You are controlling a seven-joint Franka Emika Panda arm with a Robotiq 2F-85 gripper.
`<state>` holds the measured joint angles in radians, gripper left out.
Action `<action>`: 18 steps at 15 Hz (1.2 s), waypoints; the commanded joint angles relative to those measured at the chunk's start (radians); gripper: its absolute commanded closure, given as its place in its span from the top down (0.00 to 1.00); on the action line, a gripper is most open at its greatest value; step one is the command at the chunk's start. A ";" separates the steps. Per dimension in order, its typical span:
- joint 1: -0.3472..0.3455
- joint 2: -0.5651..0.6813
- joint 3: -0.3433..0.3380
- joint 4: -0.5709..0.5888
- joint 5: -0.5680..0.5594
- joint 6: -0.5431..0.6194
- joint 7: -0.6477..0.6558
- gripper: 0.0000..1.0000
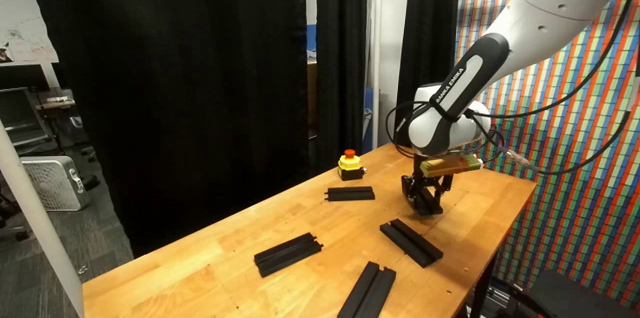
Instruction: Arrange the black objects together on the table
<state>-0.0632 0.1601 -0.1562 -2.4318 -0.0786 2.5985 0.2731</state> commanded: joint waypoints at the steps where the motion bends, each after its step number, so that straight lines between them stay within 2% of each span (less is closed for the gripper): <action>1: 0.040 -0.199 0.017 -0.185 -0.087 0.039 0.083 0.47; 4: 0.049 -0.283 0.081 -0.270 -0.060 0.027 0.061 0.47; 10: 0.094 -0.317 0.199 -0.336 -0.013 0.041 0.031 0.47; 14: 0.116 -0.288 0.234 -0.313 0.001 0.036 0.018 0.47; 18: 0.109 -0.292 0.237 -0.313 -0.020 0.030 -0.004 0.47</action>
<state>0.0511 -0.1198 0.0798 -2.7451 -0.0999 2.6196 0.3064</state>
